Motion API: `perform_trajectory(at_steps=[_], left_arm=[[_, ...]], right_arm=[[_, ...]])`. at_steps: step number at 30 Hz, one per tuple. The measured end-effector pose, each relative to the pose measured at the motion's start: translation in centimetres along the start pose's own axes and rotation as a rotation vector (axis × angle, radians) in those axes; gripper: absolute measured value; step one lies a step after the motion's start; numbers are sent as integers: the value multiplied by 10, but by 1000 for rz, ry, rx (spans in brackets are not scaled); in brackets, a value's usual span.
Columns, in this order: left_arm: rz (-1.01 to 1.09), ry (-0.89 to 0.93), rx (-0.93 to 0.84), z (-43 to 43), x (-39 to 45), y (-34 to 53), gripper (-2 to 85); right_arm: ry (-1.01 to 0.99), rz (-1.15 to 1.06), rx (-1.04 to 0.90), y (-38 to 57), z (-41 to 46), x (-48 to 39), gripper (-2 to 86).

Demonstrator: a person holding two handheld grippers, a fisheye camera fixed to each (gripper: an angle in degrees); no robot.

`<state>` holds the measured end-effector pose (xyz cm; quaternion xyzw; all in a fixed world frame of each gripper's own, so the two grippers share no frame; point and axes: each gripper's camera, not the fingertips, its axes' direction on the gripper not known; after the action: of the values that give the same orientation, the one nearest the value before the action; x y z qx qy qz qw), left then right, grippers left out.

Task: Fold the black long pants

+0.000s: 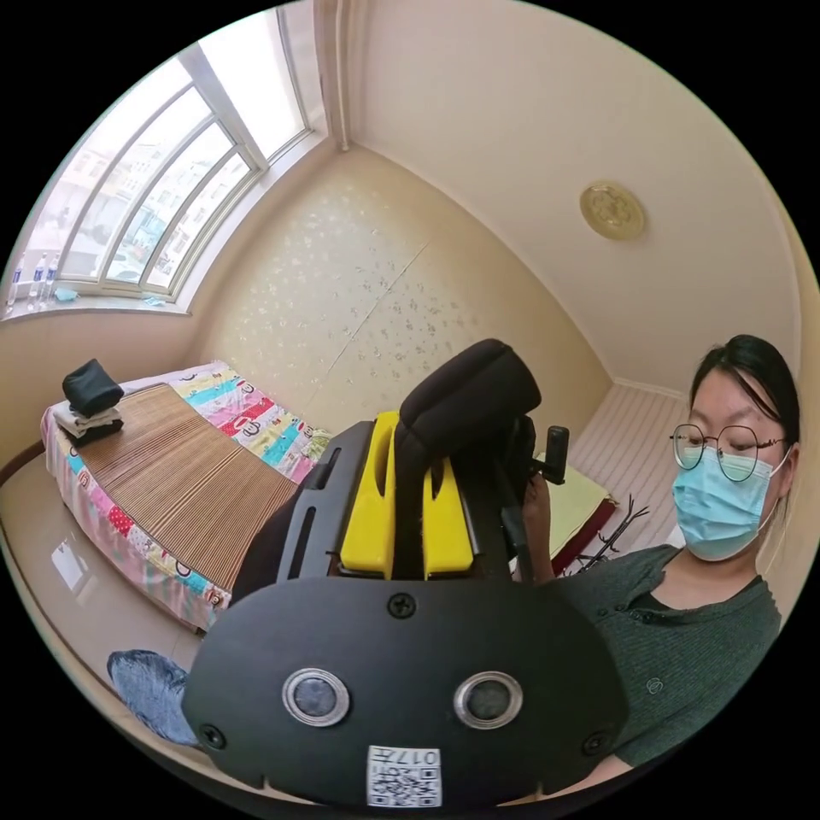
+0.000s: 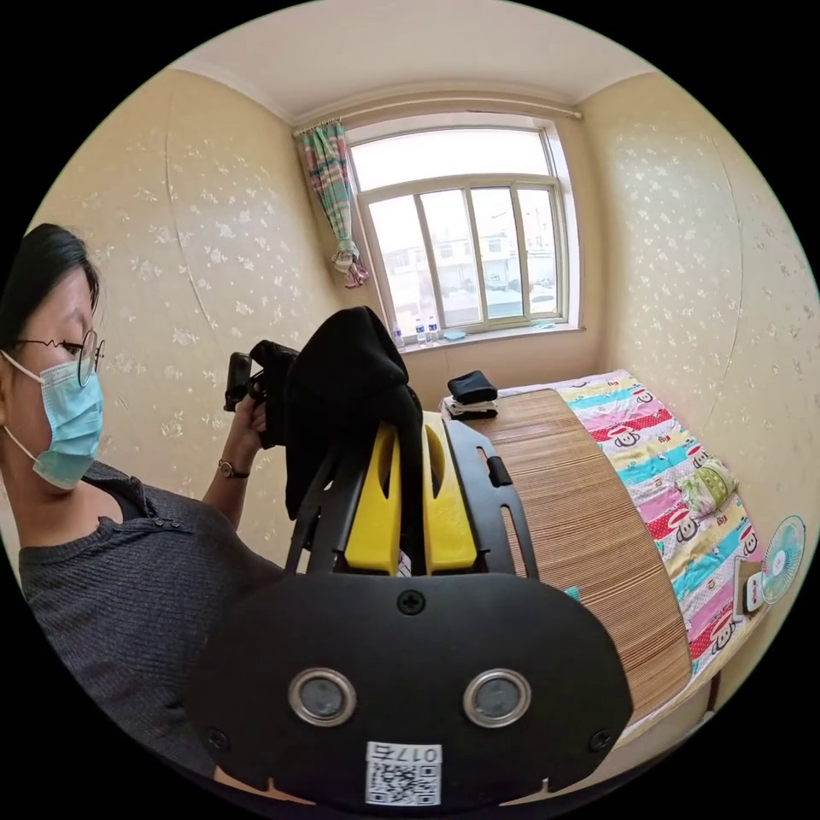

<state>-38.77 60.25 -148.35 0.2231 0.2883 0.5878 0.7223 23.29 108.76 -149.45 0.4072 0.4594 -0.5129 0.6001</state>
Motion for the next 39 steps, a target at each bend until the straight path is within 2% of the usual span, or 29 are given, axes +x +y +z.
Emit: perform_trajectory(at_steps=[5, 11, 15, 21, 25, 30, 34, 39], left_arm=[[-40, 15, 31, 25, -27, -18, 37], [15, 55, 28, 59, -46, -42, 37], [68, 76, -37, 90, -55, -52, 36], [115, 146, -195, 148, -66, -71, 37], [126, 205, -277, 182, -83, -83, 37], [200, 362, -390, 218, -117, -95, 36], [233, 446, -432, 219, -153, -109, 36], [280, 519, -455, 180, -215, -148, 36]], right_arm=[[-43, -13, 8, -20, 34, 32, 43], [-83, -42, 36, -42, 60, 72, 44], [-90, 5, 73, -37, 75, 97, 45], [-51, 54, 9, -37, 79, 125, 46], [-8, 106, 57, -18, 83, 121, 47], [76, 205, 82, -7, 100, 112, 47], [140, 230, 103, -24, 130, 99, 46], [147, 197, 184, -60, 180, 79, 44]])
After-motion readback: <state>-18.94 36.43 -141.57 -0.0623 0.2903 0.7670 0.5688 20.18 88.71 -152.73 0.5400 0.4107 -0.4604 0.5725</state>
